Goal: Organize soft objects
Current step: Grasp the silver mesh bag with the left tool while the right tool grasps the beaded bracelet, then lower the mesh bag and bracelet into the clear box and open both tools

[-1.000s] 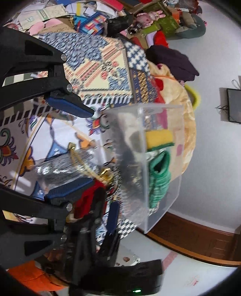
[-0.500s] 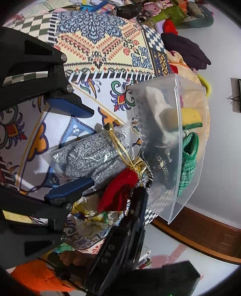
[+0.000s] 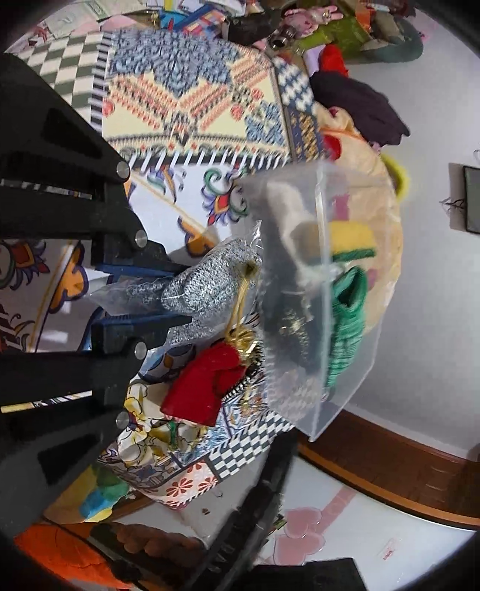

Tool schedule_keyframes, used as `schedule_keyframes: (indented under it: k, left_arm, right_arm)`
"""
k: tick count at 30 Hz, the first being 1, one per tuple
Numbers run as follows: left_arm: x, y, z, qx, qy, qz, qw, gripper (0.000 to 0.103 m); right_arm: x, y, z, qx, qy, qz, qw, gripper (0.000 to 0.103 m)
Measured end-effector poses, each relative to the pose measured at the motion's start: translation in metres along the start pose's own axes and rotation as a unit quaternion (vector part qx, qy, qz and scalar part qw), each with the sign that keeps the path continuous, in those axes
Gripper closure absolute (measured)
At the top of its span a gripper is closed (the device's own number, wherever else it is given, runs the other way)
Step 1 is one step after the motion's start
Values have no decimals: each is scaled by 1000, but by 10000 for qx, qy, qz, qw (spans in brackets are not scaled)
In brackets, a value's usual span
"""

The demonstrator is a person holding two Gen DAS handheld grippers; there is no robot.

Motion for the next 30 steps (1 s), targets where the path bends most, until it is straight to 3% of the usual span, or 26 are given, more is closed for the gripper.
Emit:
schedule_keyframes:
  k: [2,4,11,15,17,30]
  left_arm:
    - [-6,5,-7,-1,76,105,9999,87]
    - [-13,8,-11,-6,143,196,9997,87]
    - [-32,16,-25,-86,317,429,9985,87]
    - [-39,22,-26,-17,466,550,9974,87]
    - [-41,25,-28,13,509,601,9969,87]
    - [-73,70,-23,177,663,1262,9896,88]
  right_arm:
    - [9,-7,-1,-21,-68,-187,9998,83]
    - [17,-15,-1,-30,-121,-314,9994,58]
    - [53,-32,3,-47,-246,-781,9966,56]
    - [55,-32,12,143,-160,-750,9970,85]
    - [53,-32,14,155,-151,-687,9974,94]
    - [-7,-3,20,167,-260,178,9994,97]
Point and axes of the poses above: each gripper's, at about its wrist camera, not at the fingertips, and x roughly the way its jaws point, z to its right, y to its top, the point moved 8 cm from there along x, roughly the way its jaws point
